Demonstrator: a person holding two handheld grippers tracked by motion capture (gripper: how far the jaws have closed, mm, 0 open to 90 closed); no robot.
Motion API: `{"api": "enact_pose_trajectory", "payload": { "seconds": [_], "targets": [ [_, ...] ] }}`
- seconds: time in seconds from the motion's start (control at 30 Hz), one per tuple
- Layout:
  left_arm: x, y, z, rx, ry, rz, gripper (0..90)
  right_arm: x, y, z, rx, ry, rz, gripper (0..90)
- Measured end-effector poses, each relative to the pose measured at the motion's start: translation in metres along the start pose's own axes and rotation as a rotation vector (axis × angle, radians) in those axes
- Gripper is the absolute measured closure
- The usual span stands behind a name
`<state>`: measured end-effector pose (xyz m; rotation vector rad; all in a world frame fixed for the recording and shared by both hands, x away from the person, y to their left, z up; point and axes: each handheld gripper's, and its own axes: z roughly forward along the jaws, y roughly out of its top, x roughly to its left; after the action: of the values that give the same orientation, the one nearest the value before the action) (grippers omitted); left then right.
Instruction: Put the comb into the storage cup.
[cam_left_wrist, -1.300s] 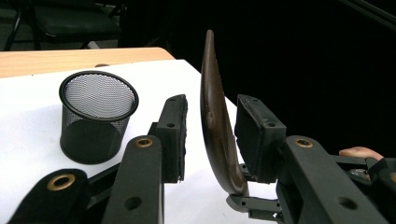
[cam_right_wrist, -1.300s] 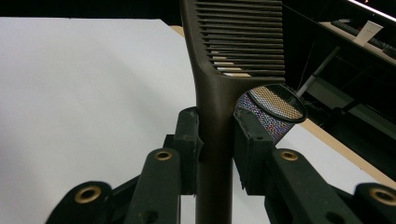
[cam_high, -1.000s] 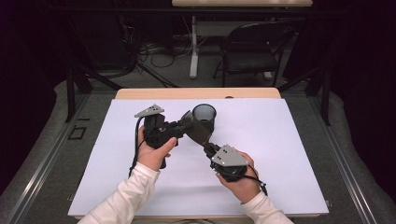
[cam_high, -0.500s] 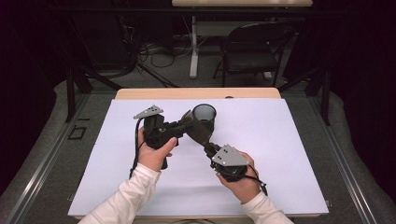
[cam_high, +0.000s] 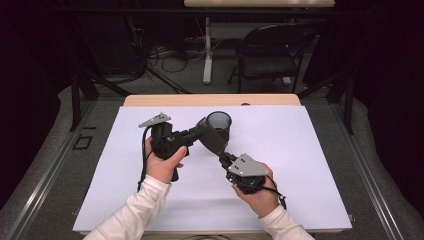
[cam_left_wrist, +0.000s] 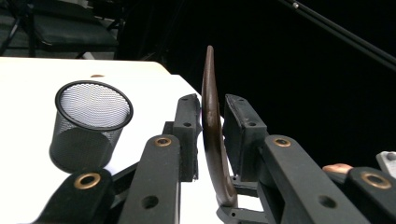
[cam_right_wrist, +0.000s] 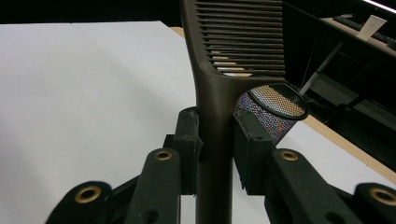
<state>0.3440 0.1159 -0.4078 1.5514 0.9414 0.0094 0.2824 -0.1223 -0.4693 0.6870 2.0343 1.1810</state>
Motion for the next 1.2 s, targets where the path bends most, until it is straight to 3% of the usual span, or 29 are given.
{"api": "enact_pose_trajectory", "payload": {
  "seconds": [0.4,0.6,0.8,1.2],
  "targets": [
    [0.0016,-0.001,-0.0005,-0.005,-0.012,-0.017,81.0,-0.0002,-0.0003,0.0003,0.001,0.001,0.002,72.8],
    [0.0062,-0.0017,-0.0003,-0.013,-0.055,-0.087,83.7,-0.0005,-0.0006,0.0008,0.001,0.009,0.007,72.8],
    [0.009,-0.0026,-0.0002,-0.012,-0.066,-0.11,84.3,-0.0003,-0.0011,0.0014,0.004,0.009,0.005,72.7],
    [0.0087,-0.0029,-0.0012,-0.016,-0.072,-0.121,84.5,0.0005,-0.0009,0.0014,0.003,0.011,0.008,72.7]
  ]
}}
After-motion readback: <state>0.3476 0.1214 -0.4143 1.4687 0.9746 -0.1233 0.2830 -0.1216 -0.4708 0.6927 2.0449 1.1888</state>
